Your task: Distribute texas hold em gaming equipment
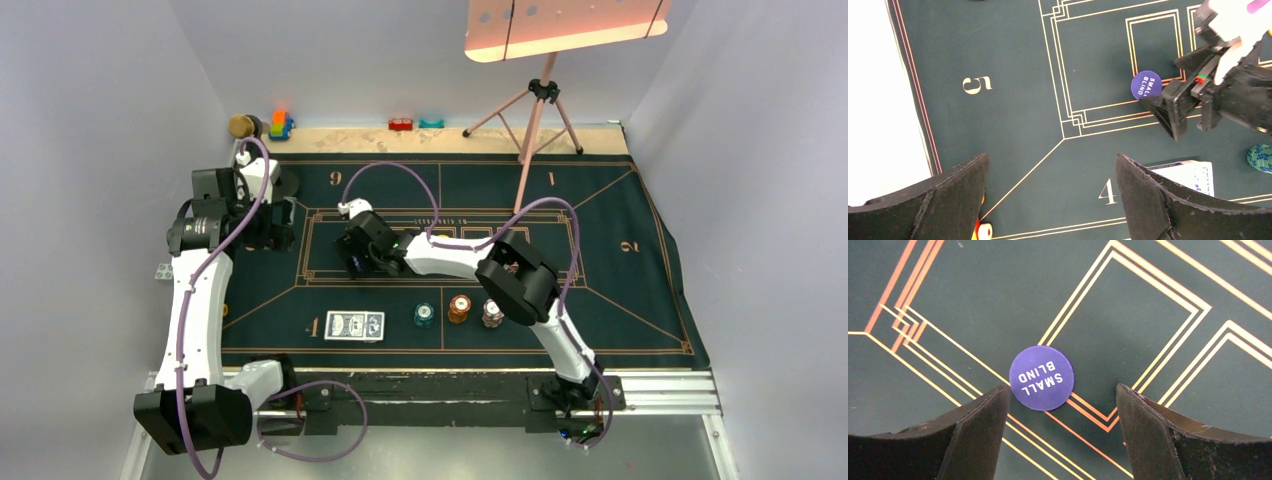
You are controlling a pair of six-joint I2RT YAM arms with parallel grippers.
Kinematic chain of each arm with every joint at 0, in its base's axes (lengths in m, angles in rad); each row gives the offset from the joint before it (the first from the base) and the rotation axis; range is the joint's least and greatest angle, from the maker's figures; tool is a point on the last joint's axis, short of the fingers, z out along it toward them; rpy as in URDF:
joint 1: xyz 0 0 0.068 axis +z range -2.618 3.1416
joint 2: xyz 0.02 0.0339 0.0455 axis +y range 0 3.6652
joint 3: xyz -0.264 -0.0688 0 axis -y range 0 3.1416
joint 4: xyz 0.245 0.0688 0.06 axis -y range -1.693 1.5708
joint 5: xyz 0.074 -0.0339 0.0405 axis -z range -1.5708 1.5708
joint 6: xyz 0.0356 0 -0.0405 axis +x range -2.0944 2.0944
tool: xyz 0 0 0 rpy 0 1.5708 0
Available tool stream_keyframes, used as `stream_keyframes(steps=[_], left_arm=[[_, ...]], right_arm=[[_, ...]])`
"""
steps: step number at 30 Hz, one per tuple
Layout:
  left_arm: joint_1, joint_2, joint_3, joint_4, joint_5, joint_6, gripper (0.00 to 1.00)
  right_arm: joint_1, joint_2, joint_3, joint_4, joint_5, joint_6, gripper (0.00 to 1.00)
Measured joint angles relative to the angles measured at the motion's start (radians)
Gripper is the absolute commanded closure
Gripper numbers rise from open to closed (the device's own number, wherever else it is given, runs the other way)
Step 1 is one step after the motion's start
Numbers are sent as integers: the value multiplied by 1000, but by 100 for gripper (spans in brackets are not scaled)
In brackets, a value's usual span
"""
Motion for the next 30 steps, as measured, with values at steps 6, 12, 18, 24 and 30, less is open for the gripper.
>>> stream_keyframes(steps=[6,12,18,24,30], left_arm=[[0,3,7,-10,5,0,0],[0,15,21,-14,8,-3,0],[0,16,36,-19,12,-17,0],[0,27,38,-21,15,-18,0],[0,41,43,-34,11,-24,0]], right_arm=[[10,35,36,-14,5,1,27],[16,56,70,-26,3,20,36],[34,82,113,-65,8,37,41],[64,82,122,-94,8,57,52],[97,129,196,-117,-6,77,54]])
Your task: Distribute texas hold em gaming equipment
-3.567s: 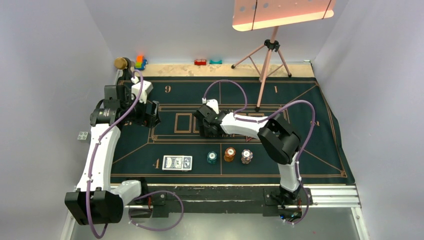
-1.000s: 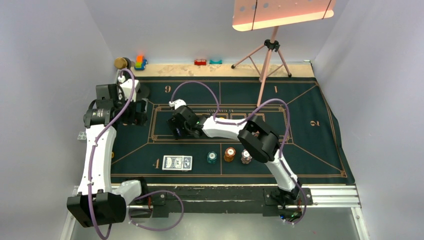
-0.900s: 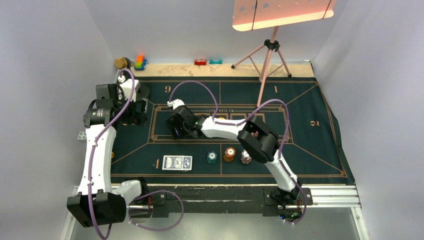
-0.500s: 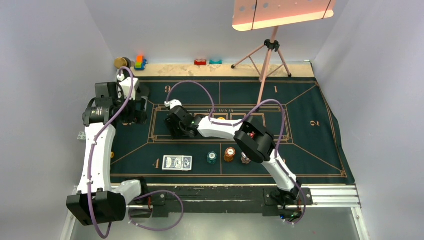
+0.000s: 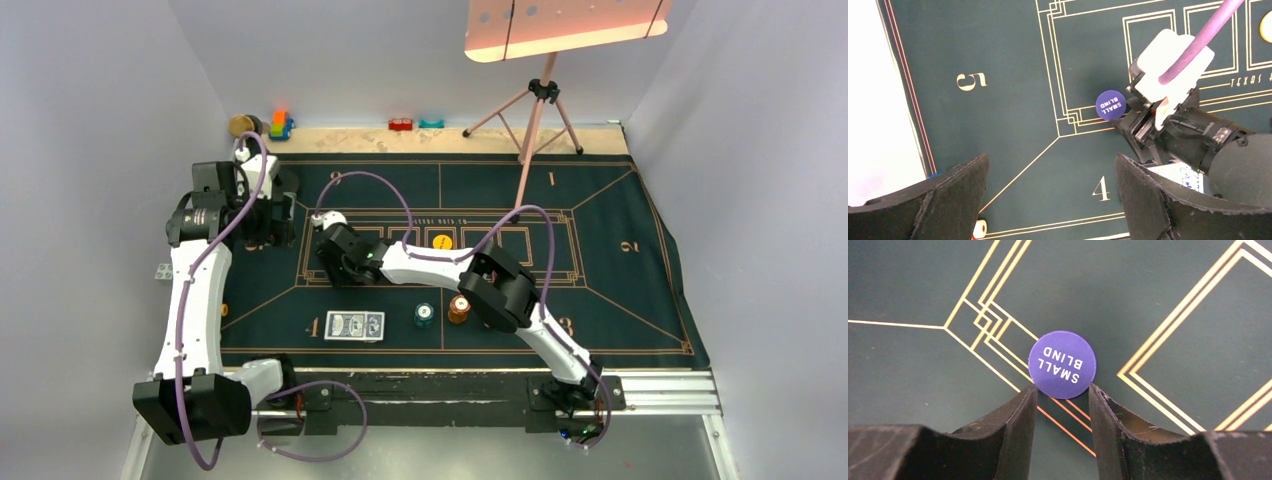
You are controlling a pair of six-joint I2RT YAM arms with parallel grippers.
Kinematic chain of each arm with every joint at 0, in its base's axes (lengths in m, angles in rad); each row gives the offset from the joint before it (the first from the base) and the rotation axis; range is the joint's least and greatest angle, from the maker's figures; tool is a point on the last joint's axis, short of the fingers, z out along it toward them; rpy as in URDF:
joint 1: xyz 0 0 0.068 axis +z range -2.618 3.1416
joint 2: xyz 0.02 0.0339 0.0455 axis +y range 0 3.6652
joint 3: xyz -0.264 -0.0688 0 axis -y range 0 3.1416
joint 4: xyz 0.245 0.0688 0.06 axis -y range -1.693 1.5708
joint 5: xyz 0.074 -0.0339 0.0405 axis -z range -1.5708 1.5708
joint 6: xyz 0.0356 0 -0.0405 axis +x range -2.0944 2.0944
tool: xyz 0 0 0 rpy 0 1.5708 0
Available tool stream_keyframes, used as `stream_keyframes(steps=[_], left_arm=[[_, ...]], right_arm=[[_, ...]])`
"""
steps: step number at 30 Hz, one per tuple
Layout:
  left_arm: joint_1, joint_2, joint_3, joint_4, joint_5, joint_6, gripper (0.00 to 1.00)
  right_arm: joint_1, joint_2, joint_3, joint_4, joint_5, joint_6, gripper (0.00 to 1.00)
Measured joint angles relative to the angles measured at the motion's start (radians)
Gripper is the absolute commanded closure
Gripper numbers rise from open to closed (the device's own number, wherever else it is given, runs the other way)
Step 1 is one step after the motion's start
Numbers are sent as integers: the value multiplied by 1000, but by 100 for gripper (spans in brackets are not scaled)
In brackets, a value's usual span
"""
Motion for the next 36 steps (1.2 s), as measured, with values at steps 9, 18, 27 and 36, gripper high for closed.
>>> stream_keyframes(steps=[9,18,27,36], left_arm=[[0,9,7,-12,-11,-2,0],[0,14,5,-16,-8,-1,0],[0,16,-24,-17,36,7,0],[0,16,-26,-19,79,7,0]], right_arm=[[23,45,70,6,-56,17,52],[-19,-145,-174,53,-79,9,40],[-254,-592,-611,94,60,16,41],[-319,-565,-674,7,140,22,44]])
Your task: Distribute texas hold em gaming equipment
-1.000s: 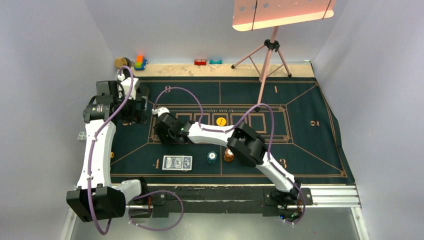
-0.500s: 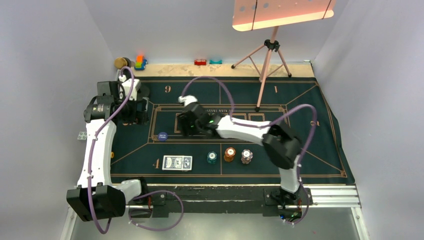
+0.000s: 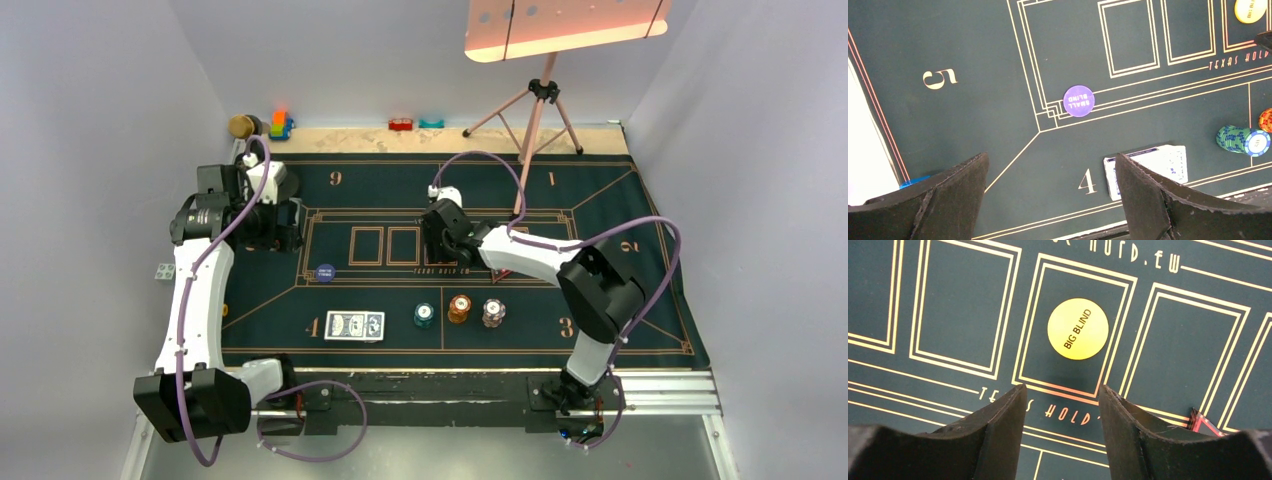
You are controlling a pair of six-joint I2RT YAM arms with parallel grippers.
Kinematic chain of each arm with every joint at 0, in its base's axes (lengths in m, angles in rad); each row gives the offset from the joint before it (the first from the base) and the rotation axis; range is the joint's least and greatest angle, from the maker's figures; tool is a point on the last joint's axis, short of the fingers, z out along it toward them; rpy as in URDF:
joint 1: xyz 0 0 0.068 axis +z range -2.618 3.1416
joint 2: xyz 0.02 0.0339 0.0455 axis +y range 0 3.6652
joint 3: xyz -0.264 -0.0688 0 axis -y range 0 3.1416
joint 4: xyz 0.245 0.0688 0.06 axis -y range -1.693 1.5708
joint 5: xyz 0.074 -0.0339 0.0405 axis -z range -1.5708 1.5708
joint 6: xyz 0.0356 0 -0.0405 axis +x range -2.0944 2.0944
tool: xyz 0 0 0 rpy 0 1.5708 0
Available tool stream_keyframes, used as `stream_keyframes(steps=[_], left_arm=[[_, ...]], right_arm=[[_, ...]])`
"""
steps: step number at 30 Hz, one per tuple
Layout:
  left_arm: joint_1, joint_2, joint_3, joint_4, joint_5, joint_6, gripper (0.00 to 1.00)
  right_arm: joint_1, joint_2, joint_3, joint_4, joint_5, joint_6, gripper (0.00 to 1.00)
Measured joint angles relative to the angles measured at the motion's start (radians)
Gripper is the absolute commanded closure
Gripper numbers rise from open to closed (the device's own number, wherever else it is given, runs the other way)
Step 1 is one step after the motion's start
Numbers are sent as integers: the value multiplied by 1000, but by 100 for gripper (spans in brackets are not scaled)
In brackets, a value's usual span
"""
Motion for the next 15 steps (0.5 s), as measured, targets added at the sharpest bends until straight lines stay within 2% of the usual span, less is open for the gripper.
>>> stream_keyframes(steps=[10,15], left_arm=[[0,0,0,-8,34,0,0],[0,0,1,-13,37,0,0]], right_arm=[[-9,74,-4,9,-1,-1,47],[-20,99,-3,26,-2,-5,52]])
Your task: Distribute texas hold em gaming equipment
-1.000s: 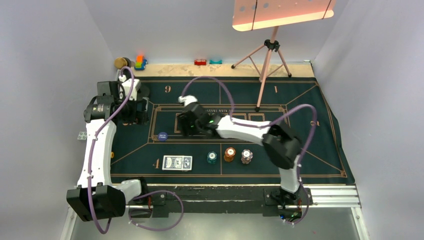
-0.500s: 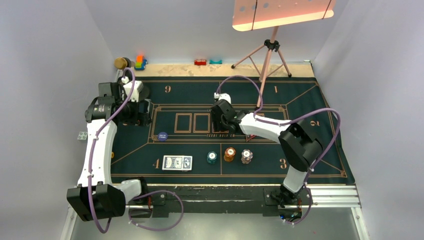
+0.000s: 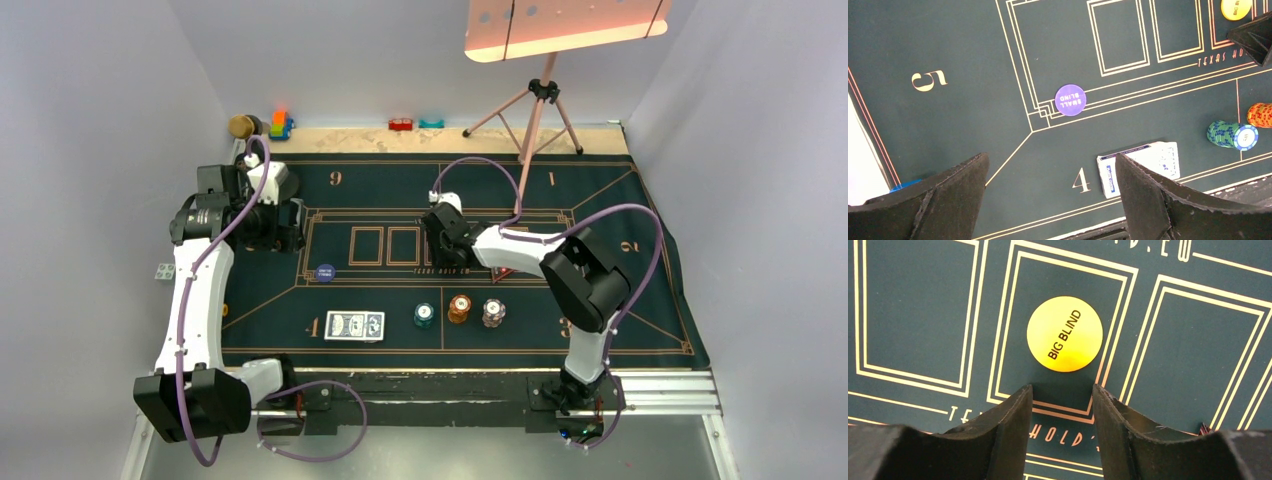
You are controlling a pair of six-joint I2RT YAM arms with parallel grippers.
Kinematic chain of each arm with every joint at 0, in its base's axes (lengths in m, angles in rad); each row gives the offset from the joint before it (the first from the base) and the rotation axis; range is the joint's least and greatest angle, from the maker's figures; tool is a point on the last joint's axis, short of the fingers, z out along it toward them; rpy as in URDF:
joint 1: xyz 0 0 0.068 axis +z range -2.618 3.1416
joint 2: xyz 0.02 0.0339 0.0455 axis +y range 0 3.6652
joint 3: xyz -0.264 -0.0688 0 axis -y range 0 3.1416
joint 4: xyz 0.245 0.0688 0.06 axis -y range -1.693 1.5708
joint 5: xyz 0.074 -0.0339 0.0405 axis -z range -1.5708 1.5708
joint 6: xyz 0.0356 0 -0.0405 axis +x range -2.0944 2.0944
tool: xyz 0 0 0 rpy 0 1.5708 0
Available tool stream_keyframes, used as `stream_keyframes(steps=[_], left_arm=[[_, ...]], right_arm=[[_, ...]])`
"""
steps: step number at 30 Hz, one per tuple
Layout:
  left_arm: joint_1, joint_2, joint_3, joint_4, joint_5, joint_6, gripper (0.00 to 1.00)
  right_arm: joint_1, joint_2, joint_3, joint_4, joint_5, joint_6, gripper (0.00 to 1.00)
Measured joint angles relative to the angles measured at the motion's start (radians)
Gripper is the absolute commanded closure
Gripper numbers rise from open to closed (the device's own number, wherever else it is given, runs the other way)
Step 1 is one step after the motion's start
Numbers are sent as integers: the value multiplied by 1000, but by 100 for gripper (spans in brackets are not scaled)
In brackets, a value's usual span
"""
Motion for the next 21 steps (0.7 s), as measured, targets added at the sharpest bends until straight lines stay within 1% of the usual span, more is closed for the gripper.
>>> stream_keyframes(steps=[2,10,16,21], left_arm=[[0,0,1,-1,0,0,0],[0,0,1,-1,-6,0,0],[0,0,1,-1,-13,1,0],[0,0,1,-1,-16,1,0]], right_arm=[[-5,1,0,5,-1,0,55],[-26,47,54,8,-4,-19,57],[-50,119,150,4,-12,-54,63],[-75,192,254,2,-30,-90,63]])
